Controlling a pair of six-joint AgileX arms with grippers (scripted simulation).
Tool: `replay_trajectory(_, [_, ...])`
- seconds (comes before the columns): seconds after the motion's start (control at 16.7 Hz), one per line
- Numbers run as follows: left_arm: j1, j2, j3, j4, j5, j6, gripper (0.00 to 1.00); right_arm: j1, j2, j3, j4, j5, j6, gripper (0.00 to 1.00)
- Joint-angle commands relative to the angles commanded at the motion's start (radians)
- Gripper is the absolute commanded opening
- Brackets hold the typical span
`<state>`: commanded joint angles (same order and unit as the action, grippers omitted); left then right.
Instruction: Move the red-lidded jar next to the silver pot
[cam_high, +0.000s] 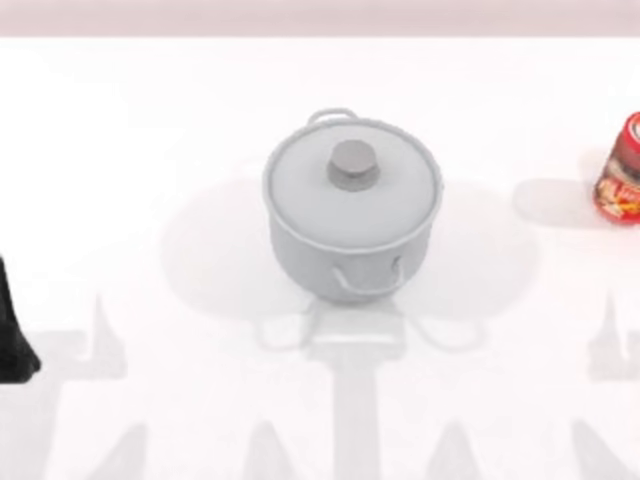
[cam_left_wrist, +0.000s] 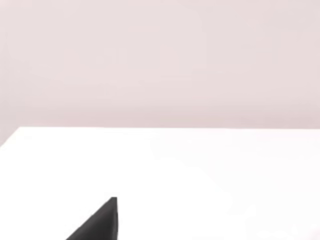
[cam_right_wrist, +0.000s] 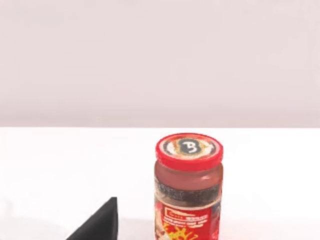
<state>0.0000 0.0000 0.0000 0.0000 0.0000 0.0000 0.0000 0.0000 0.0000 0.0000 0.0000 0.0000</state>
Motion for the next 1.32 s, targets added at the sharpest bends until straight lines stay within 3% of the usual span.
replay_trajectory(0.3, [0.0, 0.0, 0.0, 0.0, 0.0, 0.0, 1.0, -0.004, 0.056, 0.037, -0.056, 0.003, -0.013, 1.0])
replay_trajectory(0.6, [0.0, 0.0, 0.0, 0.0, 0.0, 0.0, 1.0, -0.029, 0.332, 0.248, -0.314, 0.022, -0.075, 1.0])
replay_trajectory(0.9, [0.0, 0.0, 0.0, 0.0, 0.0, 0.0, 1.0, -0.059, 0.733, 0.657, -0.614, 0.043, -0.18, 1.0])
replay_trajectory(1.32, [0.0, 0.0, 0.0, 0.0, 0.0, 0.0, 1.0, -0.071, 1.357, 1.46, -0.952, 0.048, -0.384, 1.0])
